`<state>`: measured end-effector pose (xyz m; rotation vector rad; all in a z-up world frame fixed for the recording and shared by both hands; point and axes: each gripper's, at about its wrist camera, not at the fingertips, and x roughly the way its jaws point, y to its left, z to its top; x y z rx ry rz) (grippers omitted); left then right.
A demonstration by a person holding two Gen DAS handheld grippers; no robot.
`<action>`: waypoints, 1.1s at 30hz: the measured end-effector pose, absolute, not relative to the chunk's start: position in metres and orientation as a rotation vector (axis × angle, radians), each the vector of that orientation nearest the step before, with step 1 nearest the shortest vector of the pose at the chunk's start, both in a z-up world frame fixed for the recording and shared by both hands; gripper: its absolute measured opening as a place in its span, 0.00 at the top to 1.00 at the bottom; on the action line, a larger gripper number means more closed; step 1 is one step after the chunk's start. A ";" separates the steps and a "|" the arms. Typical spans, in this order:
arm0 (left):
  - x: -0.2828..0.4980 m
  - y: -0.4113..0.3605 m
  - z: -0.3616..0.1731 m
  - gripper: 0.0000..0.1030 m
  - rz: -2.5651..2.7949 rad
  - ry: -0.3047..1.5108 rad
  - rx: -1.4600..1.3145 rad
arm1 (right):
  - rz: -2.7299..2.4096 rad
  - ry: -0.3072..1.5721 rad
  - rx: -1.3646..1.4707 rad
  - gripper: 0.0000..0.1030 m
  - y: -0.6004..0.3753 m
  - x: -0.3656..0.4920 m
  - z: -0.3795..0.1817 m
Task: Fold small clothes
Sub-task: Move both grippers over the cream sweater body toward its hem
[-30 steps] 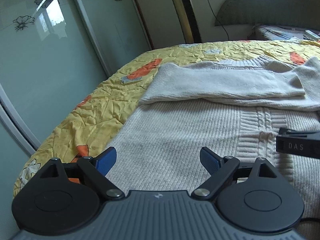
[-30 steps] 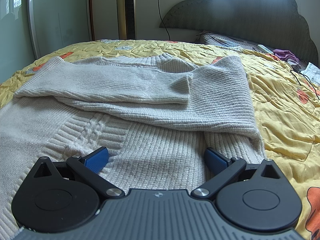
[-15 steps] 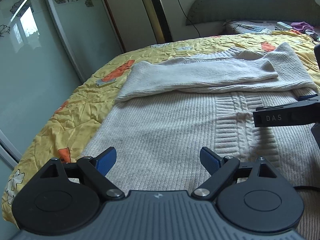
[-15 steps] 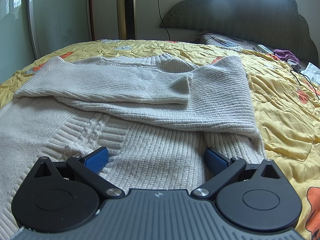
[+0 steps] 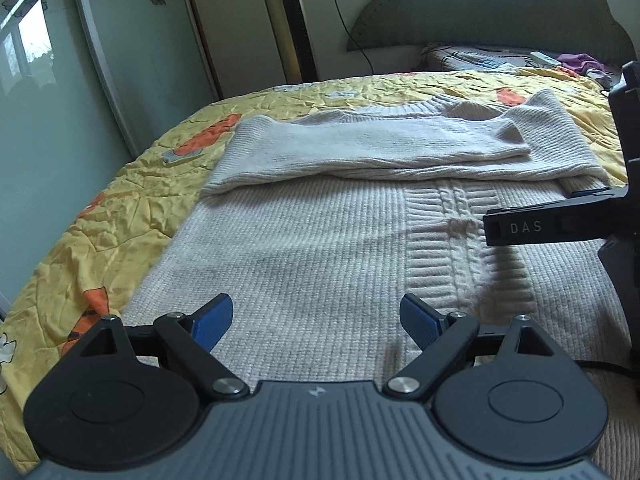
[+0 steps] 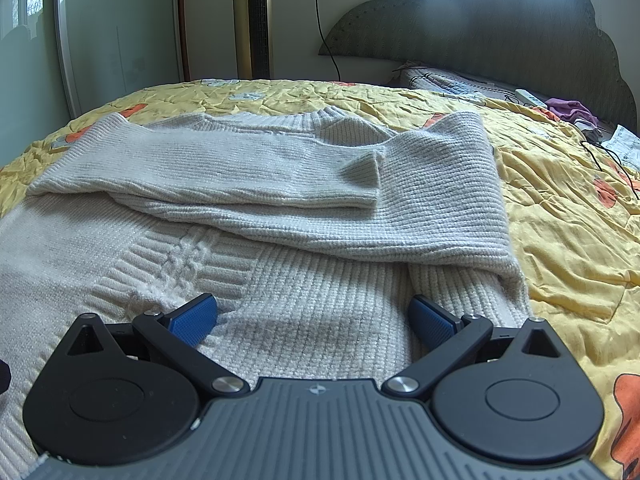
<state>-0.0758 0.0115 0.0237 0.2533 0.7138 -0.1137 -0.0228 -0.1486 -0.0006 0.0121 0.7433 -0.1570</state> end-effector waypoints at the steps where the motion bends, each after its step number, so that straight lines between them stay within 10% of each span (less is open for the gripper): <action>1: -0.075 0.012 0.024 0.11 -0.125 0.718 0.247 | -0.157 0.743 0.012 0.00 -0.149 -0.023 -0.001; 33: -0.070 0.054 0.027 0.11 -0.225 0.773 0.126 | -0.155 0.744 0.015 0.00 -0.150 -0.023 -0.001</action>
